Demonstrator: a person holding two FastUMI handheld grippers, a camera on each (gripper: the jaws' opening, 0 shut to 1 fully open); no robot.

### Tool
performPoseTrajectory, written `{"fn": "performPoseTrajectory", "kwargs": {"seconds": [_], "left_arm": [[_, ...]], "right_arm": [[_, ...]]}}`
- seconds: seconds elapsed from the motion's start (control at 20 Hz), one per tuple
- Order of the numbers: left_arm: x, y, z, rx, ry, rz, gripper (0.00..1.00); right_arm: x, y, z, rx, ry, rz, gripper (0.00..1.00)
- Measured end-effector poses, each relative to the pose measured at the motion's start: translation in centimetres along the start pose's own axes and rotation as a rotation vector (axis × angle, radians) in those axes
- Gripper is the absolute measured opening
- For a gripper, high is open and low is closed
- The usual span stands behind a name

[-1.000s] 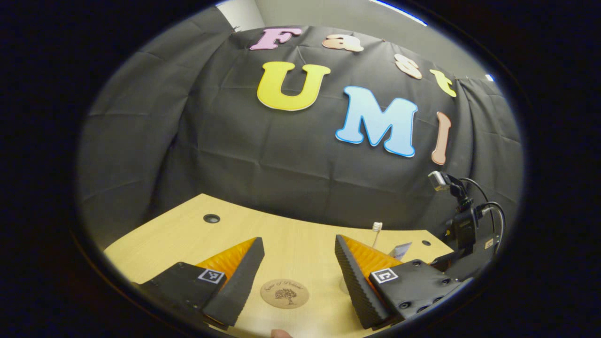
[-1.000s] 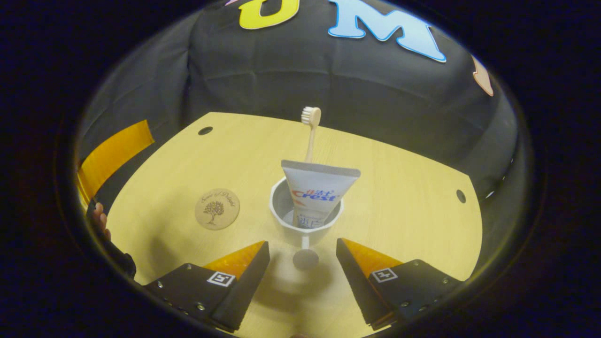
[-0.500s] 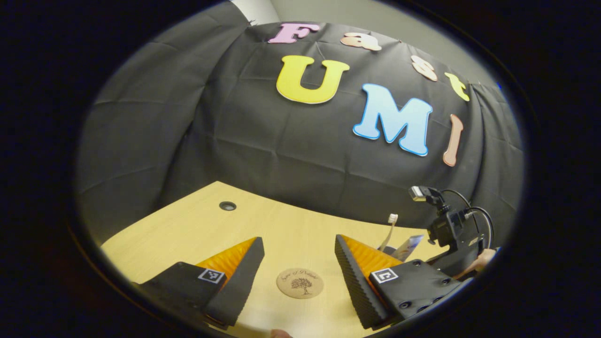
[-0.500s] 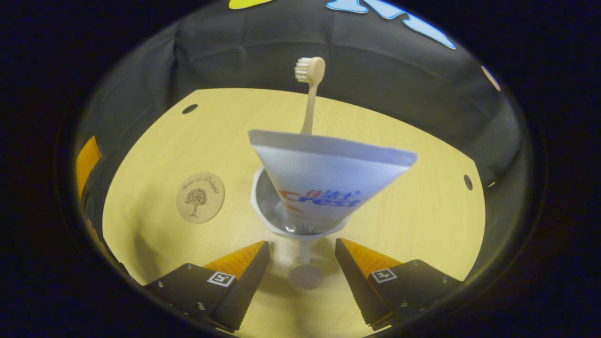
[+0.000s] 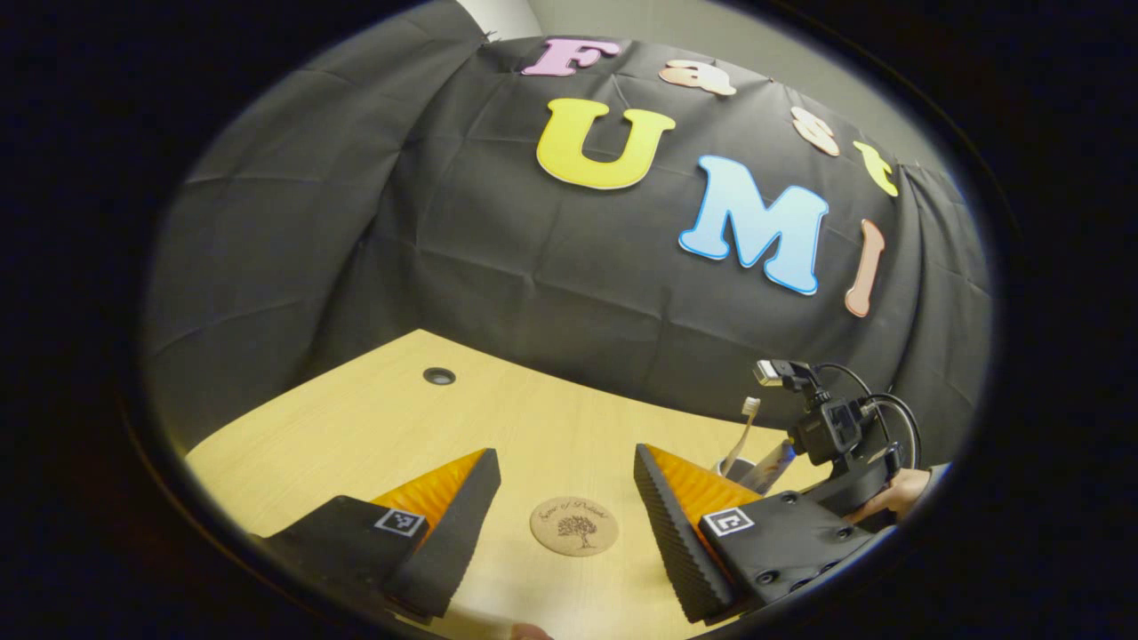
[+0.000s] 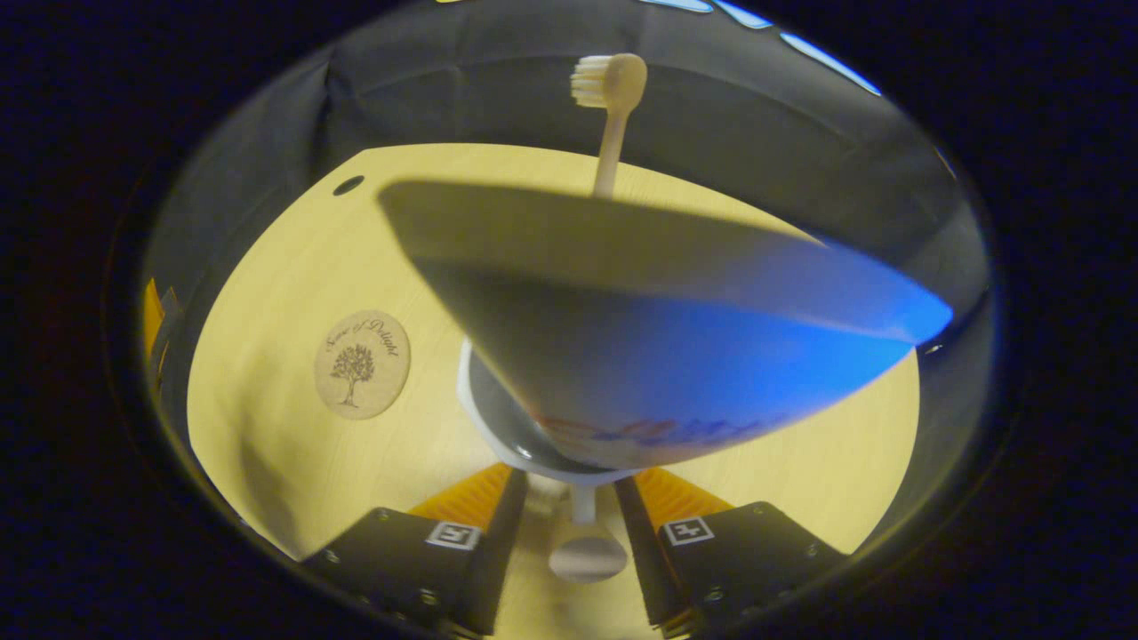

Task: Put the toothbrush and toothpaste on the desktop into the cup, then pick up the cup and place it on the coaster on the desktop.

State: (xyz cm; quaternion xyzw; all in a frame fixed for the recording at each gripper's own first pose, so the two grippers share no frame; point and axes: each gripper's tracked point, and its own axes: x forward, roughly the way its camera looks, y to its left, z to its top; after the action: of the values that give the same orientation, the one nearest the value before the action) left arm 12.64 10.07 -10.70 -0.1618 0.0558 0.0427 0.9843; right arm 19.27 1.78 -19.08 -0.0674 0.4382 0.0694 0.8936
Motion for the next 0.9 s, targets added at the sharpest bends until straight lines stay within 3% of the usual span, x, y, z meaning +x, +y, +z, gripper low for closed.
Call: {"fn": "performPoseTrajectory", "kwargs": {"seconds": [0.1, 0.2, 0.6, 0.9], "left_arm": [[0.0, 0.3, -0.2, -0.004, 0.004, 0.006, 0.97], [-0.1, 0.5, -0.3, -0.013, 0.007, 0.007, 0.97], [-0.7, 0.7, 0.0, -0.010, 0.000, 0.013, 0.97], [-1.9, 1.3, 0.6, -0.008, -0.009, 0.016, 0.97]], "right_arm": [[0.0, 0.2, -0.2, 0.020, 0.011, 0.018, 0.38], [0.2, 0.5, -0.2, 0.047, 0.011, 0.027, 0.30], [-0.7, 1.1, 0.2, 0.037, -0.034, 0.034, 0.27], [-1.9, 4.0, 1.3, -0.022, -0.072, 0.060, 0.26]]}}
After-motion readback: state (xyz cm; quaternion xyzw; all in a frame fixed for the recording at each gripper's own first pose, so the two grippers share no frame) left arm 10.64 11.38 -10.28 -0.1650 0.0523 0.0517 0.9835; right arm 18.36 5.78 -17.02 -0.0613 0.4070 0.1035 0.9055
